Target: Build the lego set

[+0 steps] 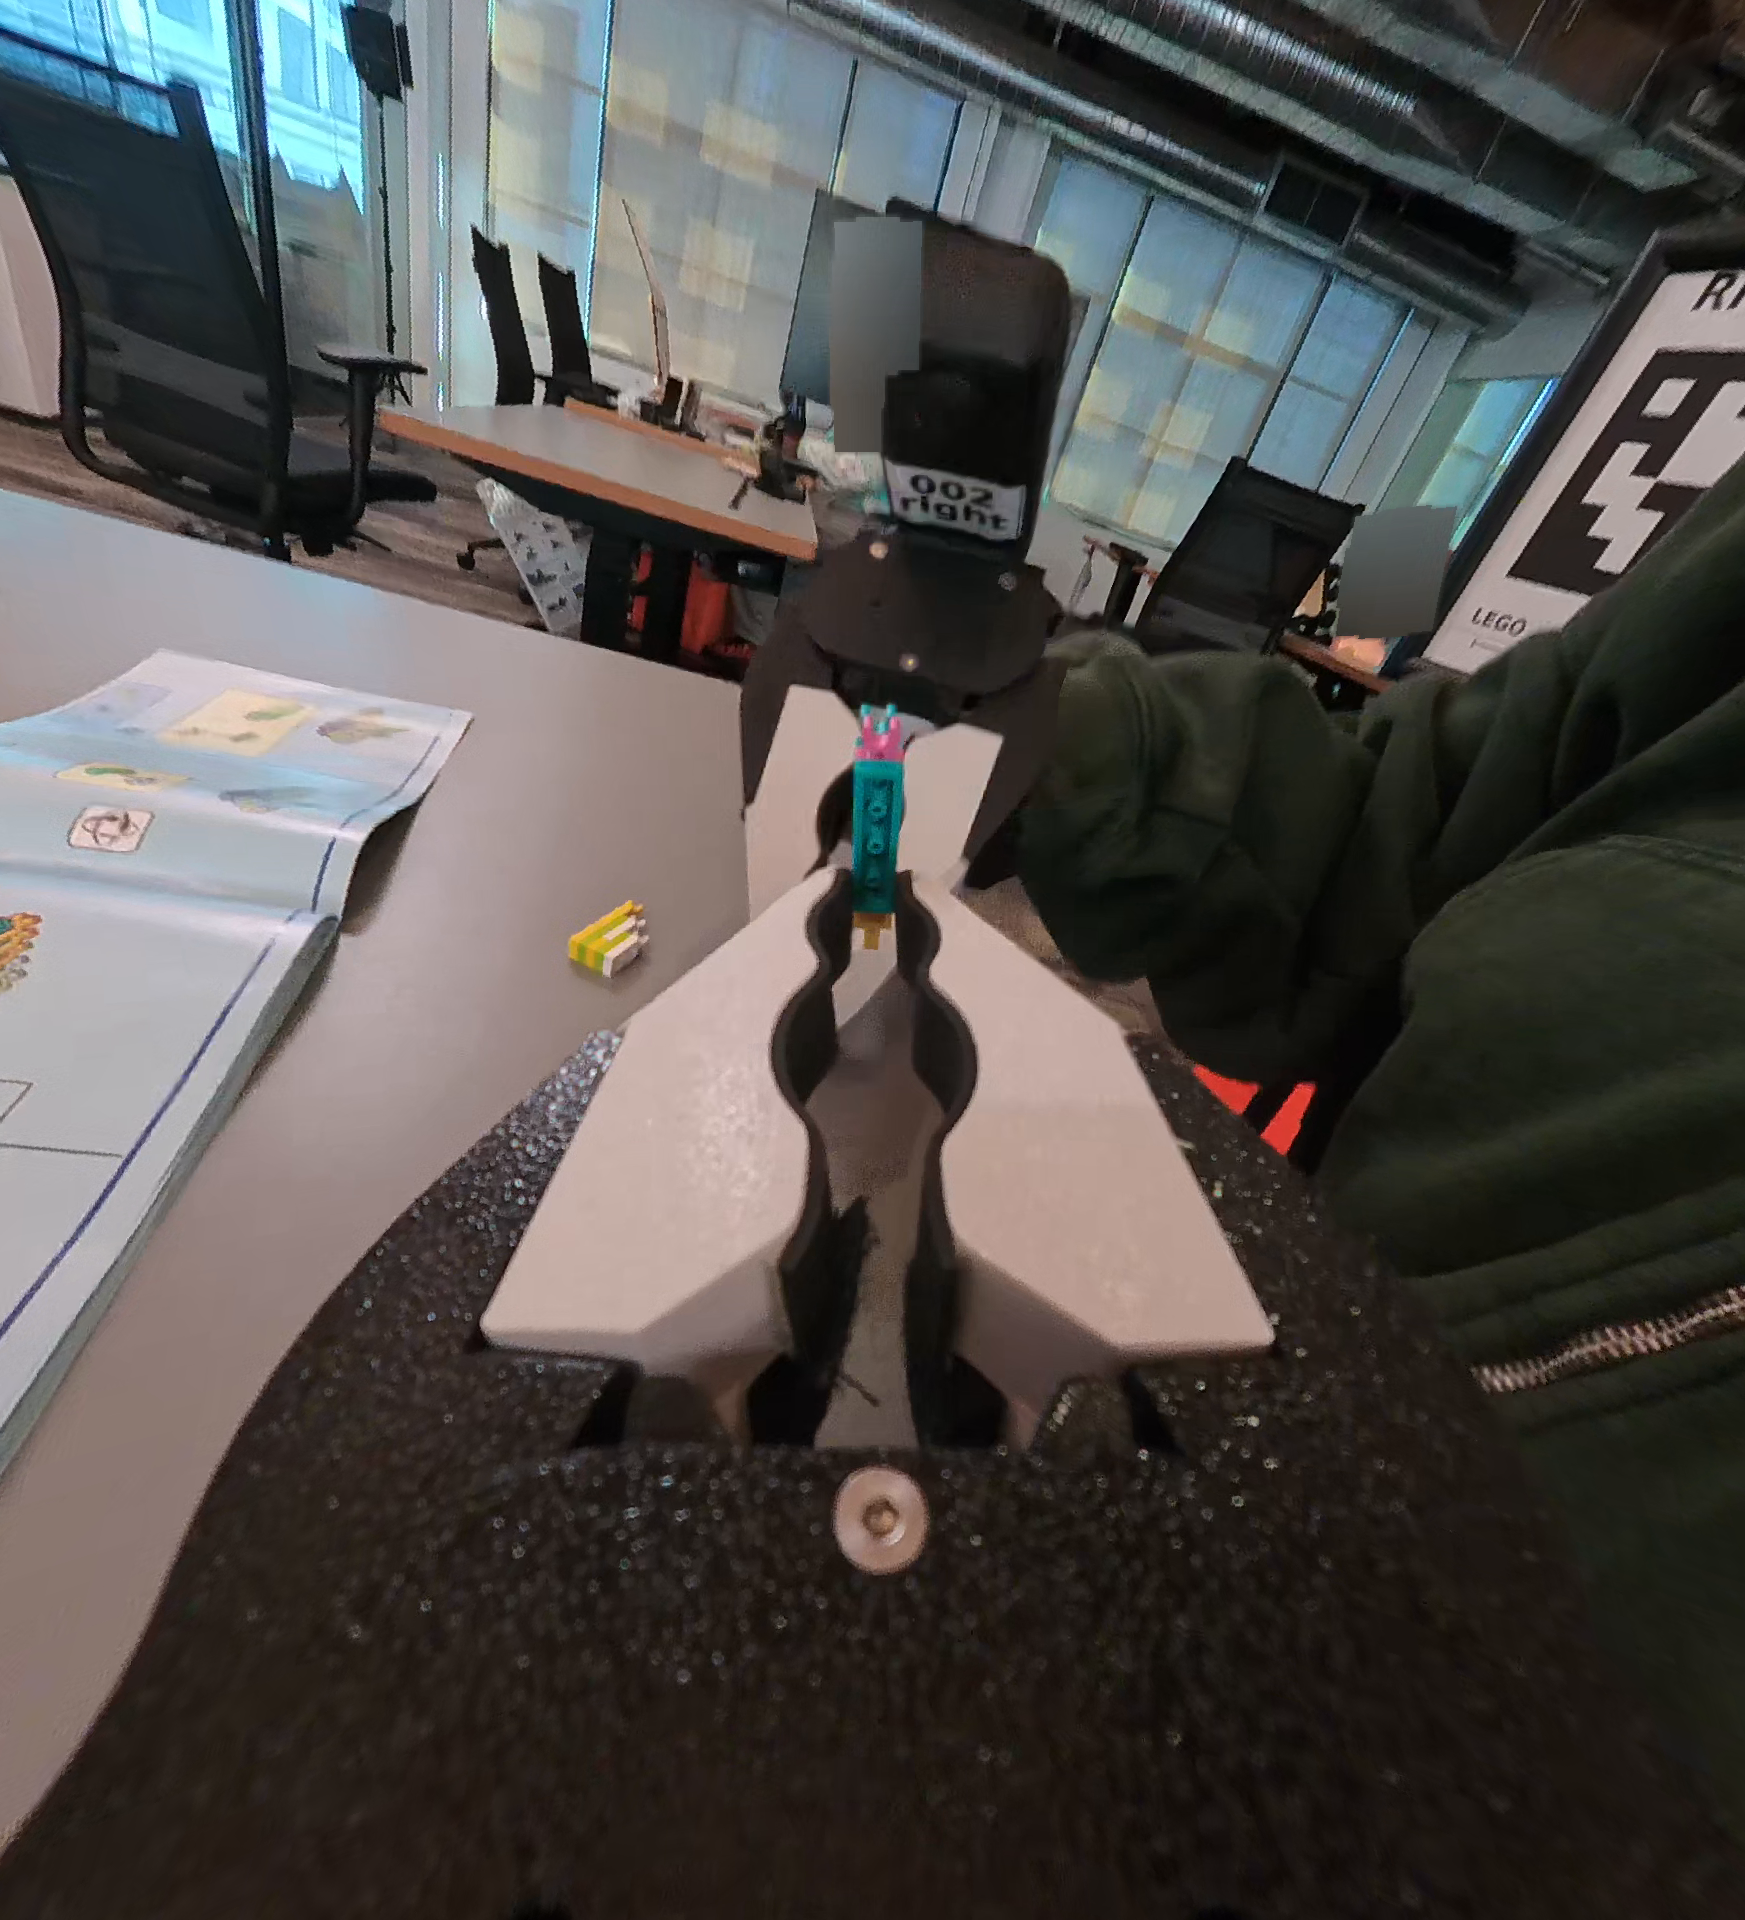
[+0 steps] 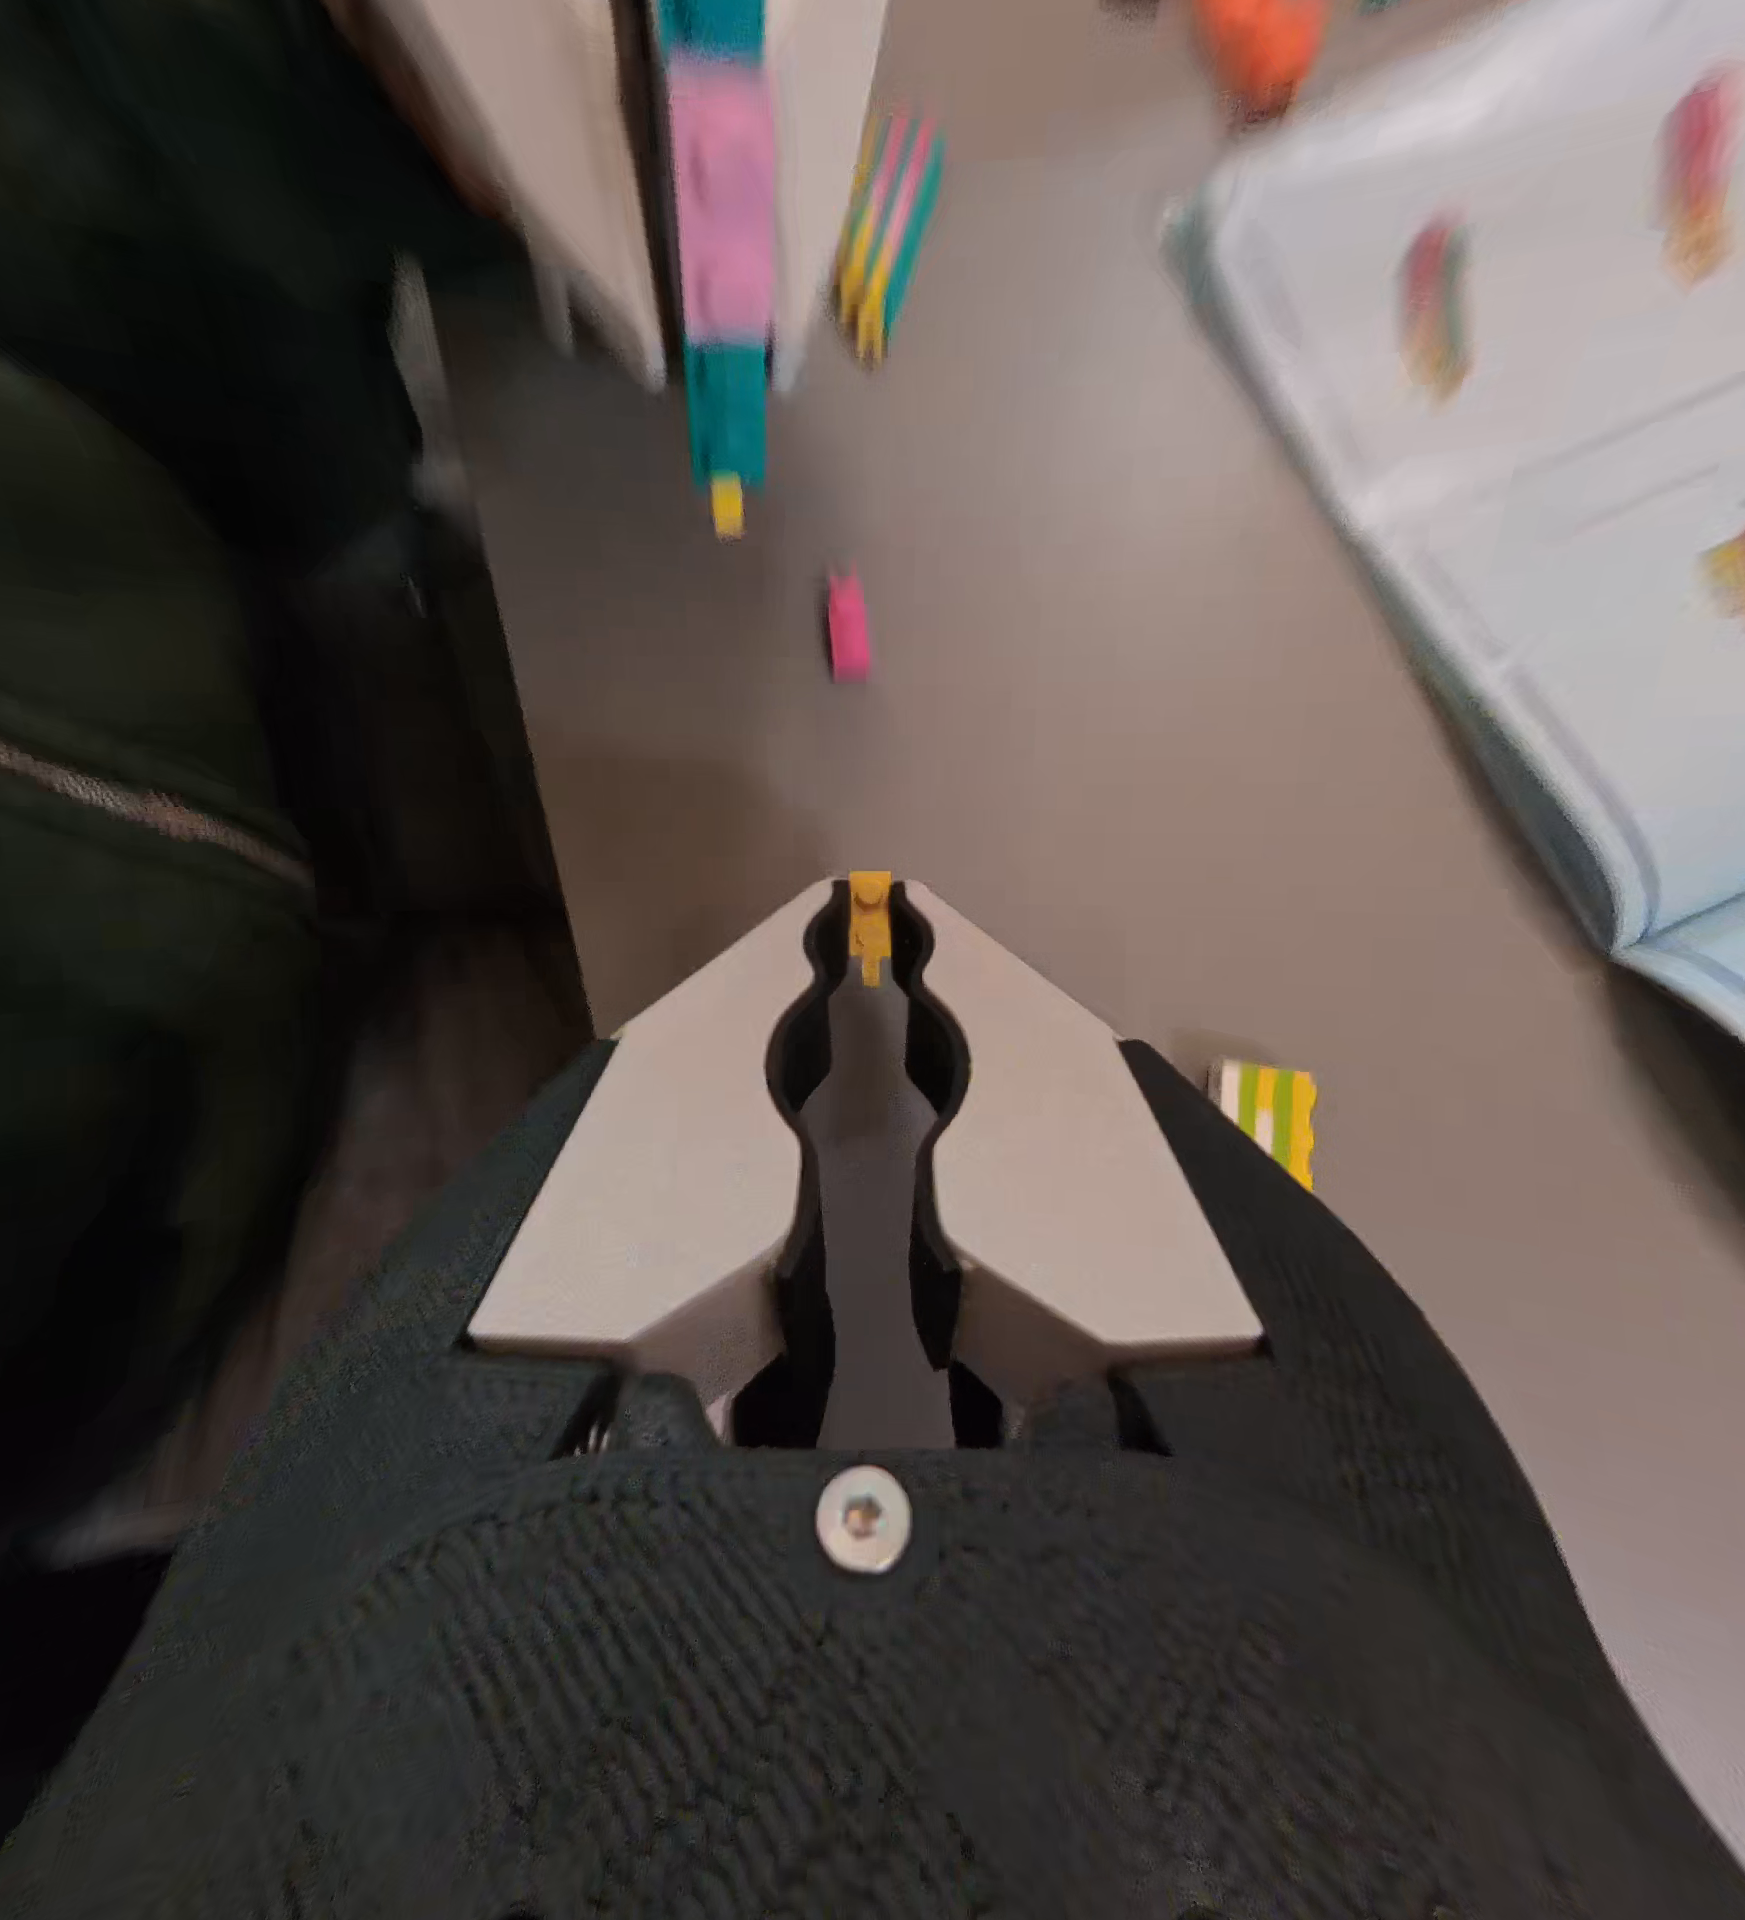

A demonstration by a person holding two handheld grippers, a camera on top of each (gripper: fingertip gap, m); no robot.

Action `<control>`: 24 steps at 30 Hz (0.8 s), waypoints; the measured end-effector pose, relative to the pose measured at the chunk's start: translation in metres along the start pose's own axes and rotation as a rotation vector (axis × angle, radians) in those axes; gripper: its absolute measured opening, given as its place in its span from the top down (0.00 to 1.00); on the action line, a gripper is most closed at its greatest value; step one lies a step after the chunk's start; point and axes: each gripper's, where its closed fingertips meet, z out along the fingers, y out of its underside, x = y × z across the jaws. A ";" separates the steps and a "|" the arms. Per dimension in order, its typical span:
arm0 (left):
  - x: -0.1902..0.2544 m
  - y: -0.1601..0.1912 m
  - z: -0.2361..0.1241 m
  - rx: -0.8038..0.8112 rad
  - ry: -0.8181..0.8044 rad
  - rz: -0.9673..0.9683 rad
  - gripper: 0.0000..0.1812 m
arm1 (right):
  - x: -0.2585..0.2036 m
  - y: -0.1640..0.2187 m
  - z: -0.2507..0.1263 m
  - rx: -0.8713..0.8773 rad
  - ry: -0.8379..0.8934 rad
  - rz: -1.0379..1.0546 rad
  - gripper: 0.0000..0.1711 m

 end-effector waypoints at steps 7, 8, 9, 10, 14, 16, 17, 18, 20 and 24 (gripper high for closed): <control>0.005 -0.032 -0.011 0.212 0.037 -0.020 0.97 | -0.022 -0.100 -0.056 0.753 -0.182 0.210 0.97; 0.006 -0.032 -0.012 0.219 0.043 -0.021 0.97 | -0.023 -0.102 -0.059 0.774 -0.195 0.217 0.97; 0.007 -0.034 -0.012 0.228 0.050 -0.025 0.97 | -0.023 -0.103 -0.059 0.780 -0.203 0.223 0.97; 0.008 -0.035 -0.012 0.237 0.055 -0.027 0.97 | -0.023 -0.103 -0.057 0.772 -0.204 0.223 0.97; 0.012 -0.037 -0.011 0.250 0.078 -0.027 0.97 | -0.021 -0.105 -0.056 0.784 -0.208 0.237 0.97; 0.014 -0.039 -0.010 0.264 0.084 -0.026 0.97 | -0.022 -0.107 -0.057 0.805 -0.231 0.252 0.97; 0.014 -0.040 -0.011 0.272 0.086 -0.025 0.97 | -0.023 -0.108 -0.057 0.820 -0.241 0.263 0.97; 0.015 -0.041 -0.011 0.281 0.088 -0.025 0.97 | -0.023 -0.109 -0.058 0.836 -0.252 0.274 0.97; 0.015 -0.043 -0.011 0.297 0.085 -0.025 0.97 | -0.023 -0.110 -0.059 0.872 -0.270 0.298 0.97; 0.013 -0.043 -0.012 0.300 0.087 -0.050 0.97 | -0.022 -0.111 -0.058 0.921 -0.275 0.329 0.97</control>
